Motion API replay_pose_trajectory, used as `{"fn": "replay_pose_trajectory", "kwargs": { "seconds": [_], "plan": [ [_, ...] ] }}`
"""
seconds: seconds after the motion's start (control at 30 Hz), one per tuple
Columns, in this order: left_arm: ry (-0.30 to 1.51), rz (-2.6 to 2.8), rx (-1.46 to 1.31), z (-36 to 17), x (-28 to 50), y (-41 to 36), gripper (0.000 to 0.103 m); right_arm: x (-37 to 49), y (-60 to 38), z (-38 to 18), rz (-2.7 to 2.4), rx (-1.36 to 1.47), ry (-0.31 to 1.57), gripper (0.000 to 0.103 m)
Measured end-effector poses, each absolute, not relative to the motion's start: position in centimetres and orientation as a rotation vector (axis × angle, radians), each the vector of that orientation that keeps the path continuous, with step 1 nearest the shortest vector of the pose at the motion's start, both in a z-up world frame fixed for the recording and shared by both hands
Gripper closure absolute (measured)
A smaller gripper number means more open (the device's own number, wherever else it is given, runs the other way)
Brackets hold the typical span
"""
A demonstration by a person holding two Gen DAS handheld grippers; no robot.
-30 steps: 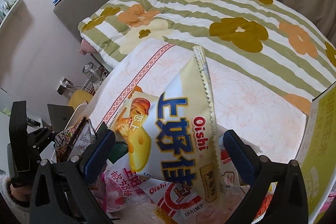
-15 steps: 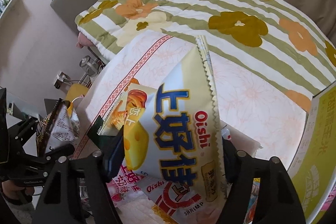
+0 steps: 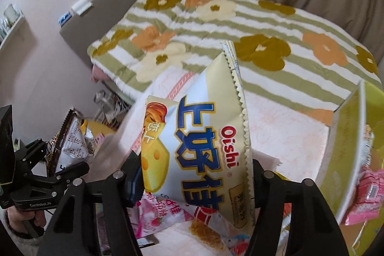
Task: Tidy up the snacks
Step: 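Carry both bags into the yellow-green box and release them from both tools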
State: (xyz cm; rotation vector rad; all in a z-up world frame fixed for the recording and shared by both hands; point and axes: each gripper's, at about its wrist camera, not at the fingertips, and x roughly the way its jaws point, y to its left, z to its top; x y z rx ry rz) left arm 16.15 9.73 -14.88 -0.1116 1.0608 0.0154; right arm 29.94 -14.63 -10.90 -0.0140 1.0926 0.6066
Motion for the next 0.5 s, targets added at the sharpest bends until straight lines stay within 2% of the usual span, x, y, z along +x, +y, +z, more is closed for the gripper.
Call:
{"fn": "replay_pose_trajectory", "kwargs": {
  "seconds": [0.27,0.5],
  "plan": [
    [0.967,-0.127,-0.05,-10.1,18.9,6.5,0.026,28.1,-18.9,-6.8,0.48,0.154,1.013,0.042],
    [0.887,-0.246,0.004,-6.6,21.1,0.0,0.026,26.4,-24.9,-3.8,0.388,0.212,0.937,0.042]
  ]
}}
